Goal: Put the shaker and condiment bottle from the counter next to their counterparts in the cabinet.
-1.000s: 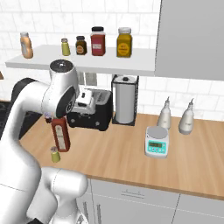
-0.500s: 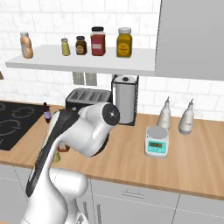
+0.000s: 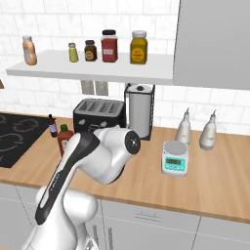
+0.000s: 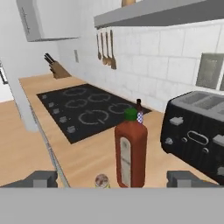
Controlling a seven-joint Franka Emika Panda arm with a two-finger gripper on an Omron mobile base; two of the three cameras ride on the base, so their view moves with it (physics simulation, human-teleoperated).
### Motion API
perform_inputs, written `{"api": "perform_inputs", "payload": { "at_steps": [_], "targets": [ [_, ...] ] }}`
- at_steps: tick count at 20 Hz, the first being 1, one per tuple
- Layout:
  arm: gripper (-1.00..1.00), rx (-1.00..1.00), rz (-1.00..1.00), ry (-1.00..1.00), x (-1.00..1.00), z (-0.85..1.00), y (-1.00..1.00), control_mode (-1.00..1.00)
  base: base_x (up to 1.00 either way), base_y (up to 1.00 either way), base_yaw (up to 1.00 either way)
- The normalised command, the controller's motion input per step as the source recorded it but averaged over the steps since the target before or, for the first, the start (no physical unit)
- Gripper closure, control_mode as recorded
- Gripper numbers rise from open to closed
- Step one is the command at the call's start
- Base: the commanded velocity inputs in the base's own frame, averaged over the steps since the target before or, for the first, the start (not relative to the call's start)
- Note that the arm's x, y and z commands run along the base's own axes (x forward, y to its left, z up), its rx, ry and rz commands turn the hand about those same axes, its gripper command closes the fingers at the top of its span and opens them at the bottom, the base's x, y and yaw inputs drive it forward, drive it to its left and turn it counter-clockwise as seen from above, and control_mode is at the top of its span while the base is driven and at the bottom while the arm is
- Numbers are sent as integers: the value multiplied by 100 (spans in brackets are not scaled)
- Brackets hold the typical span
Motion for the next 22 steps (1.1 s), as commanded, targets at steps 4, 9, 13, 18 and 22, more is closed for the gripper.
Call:
{"api": "perform_inputs", "payload": {
  "at_steps": [4,9,13,18,22],
  "targets": [
    [-100,0,8,-18,-1,0,21,-100,0,0,0],
    [-100,-4,14,-10,0,-19,81,-100,0,0,0],
    [-100,0,2,1,2,-3,11,-100,0,0,0],
    [-100,10,0,-1,16,-4,-15,-100,0,0,0],
    [-100,9,0,-4,17,-15,0,-100,0,0,0]
  ]
}}
